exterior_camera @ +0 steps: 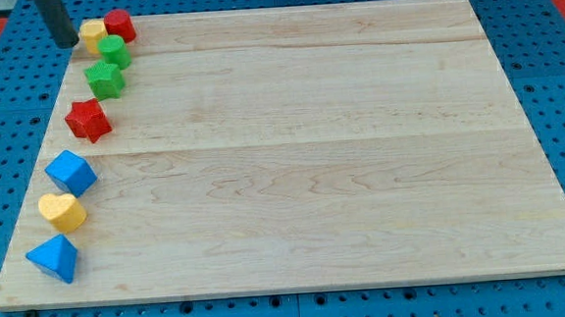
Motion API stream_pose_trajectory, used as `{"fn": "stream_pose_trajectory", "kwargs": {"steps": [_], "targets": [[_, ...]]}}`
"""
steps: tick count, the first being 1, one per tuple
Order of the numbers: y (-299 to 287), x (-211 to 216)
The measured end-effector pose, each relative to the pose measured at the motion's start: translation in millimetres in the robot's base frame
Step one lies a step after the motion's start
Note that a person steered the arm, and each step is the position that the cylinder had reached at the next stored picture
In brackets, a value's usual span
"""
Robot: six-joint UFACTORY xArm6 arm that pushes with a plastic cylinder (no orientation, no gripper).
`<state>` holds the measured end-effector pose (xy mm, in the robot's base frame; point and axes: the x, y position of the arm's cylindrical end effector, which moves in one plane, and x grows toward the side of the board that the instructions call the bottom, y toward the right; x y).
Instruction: Push yellow hexagon above green circle
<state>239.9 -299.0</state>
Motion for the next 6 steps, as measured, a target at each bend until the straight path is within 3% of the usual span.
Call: {"fn": "stream_pose_trajectory", "kwargs": {"steps": [6], "targets": [[38.4, -4.7]]}}
